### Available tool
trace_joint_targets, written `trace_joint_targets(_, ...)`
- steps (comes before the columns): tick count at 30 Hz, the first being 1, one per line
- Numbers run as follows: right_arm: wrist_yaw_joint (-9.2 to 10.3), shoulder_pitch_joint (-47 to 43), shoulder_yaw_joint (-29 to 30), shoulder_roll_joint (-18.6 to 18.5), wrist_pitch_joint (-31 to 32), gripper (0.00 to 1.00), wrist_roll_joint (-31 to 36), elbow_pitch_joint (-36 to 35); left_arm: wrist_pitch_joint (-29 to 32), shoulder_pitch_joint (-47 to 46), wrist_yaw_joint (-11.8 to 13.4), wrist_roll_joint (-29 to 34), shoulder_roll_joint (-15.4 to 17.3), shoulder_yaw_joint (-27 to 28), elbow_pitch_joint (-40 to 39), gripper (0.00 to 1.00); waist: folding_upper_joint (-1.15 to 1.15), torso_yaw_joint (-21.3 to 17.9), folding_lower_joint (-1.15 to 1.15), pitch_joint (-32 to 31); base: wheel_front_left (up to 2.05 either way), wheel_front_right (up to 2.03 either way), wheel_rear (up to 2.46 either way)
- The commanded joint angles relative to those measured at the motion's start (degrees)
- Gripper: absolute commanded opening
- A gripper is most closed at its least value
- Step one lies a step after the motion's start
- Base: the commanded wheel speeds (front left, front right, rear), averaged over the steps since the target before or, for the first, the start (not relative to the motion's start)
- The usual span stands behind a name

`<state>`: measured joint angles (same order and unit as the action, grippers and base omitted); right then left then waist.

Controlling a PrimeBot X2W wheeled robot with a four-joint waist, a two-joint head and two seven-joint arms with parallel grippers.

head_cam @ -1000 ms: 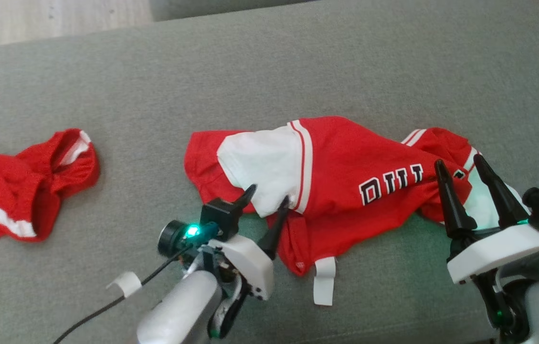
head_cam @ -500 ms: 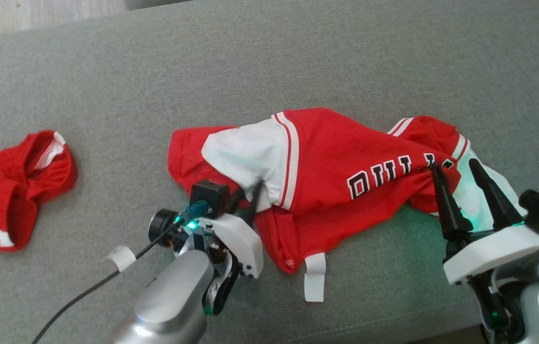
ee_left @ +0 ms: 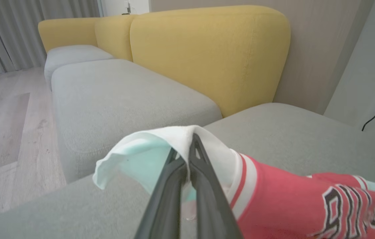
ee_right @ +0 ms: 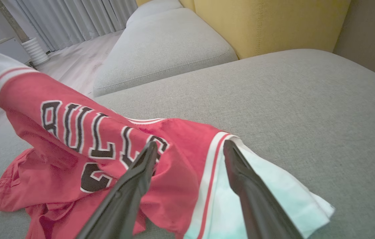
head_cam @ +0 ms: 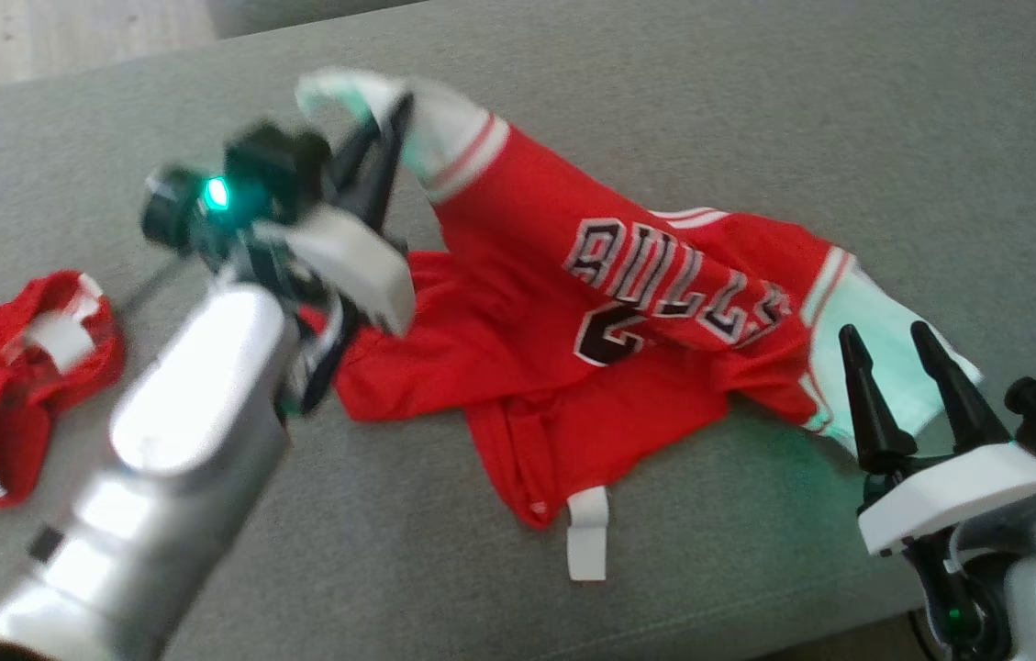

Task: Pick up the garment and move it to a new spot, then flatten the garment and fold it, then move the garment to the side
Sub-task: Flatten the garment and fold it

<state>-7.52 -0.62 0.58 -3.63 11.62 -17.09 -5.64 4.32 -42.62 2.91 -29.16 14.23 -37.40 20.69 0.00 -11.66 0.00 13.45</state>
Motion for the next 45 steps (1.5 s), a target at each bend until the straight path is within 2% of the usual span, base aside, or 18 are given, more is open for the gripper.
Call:
trace_joint_targets(1,0.03,1.1,-1.1,-0.1,-0.1,1.00,-0.3,-1.8,0.3,-4.5,-0.4,0.6,1.6,2.4,-1.3,0.00,0.00,-1.0,0.00,0.2,0.00,0.00,0.00)
trace_joint_targets(7,0.03,2.0,-2.0,0.2,-0.4,1.00,-1.0,-0.9,-0.8,-14.9,-3.9,1.3,1.2,3.0,7.4,0.00,0.00,-3.8,0.00,1.5,0.00,0.00,0.00)
trace_joint_targets(13,0.03,3.9,-3.7,0.3,-1.2,1.00,-1.7,0.4,-7.2,-25.1,-6.2,3.9,0.3,2.7,20.2,0.00,0.00,-7.2,0.00,3.1,0.00,0.00,0.00)
trace_joint_targets(16,0.03,4.4,-4.1,0.4,-1.7,1.00,-1.9,1.1,-9.4,-27.3,-7.2,2.9,-1.5,3.2,26.7,0.00,0.00,-8.0,0.00,3.6,0.00,0.00,0.00)
trace_joint_targets(17,0.03,4.5,-4.2,0.4,-1.8,1.00,-2.0,1.4,-9.1,-27.3,-7.6,2.2,-2.1,3.2,29.2,0.28,0.00,-8.2,0.00,3.6,0.00,0.00,0.00)
trace_joint_targets(18,0.03,4.5,-4.3,0.4,-1.9,1.00,-2.0,1.6,-8.8,-27.1,-7.9,1.5,-2.8,3.3,31.3,0.94,0.00,-8.3,0.00,3.6,0.00,0.00,0.00)
trace_joint_targets(19,0.03,4.6,-4.3,0.4,-2.0,1.00,-2.1,1.8,-8.7,-26.9,-8.2,0.9,-3.5,3.3,33.1,1.00,0.00,-8.3,0.00,3.7,0.00,0.00,0.00)
trace_joint_targets(24,0.03,4.7,-4.0,0.4,-2.3,1.00,-2.0,2.1,-11.2,-25.2,-8.9,-0.9,-5.3,3.6,39.3,1.00,0.00,-7.3,0.00,4.0,0.00,0.00,0.00)
trace_joint_targets(27,0.03,4.8,-3.5,0.3,-2.4,1.00,-1.7,1.9,-15.6,-23.6,-7.2,-1.6,-6.1,4.6,40.5,1.00,0.00,-6.0,0.00,4.0,0.00,0.00,0.00)
trace_joint_targets(32,0.03,4.6,-2.8,-0.1,-2.3,1.00,-0.8,0.8,-19.1,-18.1,-1.5,-0.8,-5.8,6.2,37.2,1.00,0.00,-3.4,0.00,3.0,0.00,0.00,0.00)
trace_joint_targets(34,0.03,4.4,-2.3,-0.3,-2.2,1.00,-0.3,0.2,-19.3,-14.4,1.7,0.0,-5.0,7.7,32.4,1.00,0.00,-2.2,0.00,2.3,0.00,0.00,0.00)
trace_joint_targets(40,0.03,3.7,-1.5,-0.7,-1.2,1.00,0.9,-1.8,-19.3,3.1,10.6,4.3,-0.4,13.2,11.3,1.00,0.00,0.7,0.00,-0.2,0.00,0.00,0.00)
trace_joint_targets(41,0.03,3.7,-1.5,-0.7,-1.2,1.00,0.9,-1.8,-19.3,3.1,10.6,4.3,-0.4,13.2,11.3,1.00,0.00,0.7,0.00,-0.2,0.00,0.00,0.00)
trace_joint_targets(45,0.03,3.2,-1.0,-0.8,-0.5,1.00,1.6,-2.9,-19.3,14.4,14.9,6.2,2.6,16.0,0.1,1.00,0.00,2.2,0.00,-1.7,0.00,0.00,0.00)
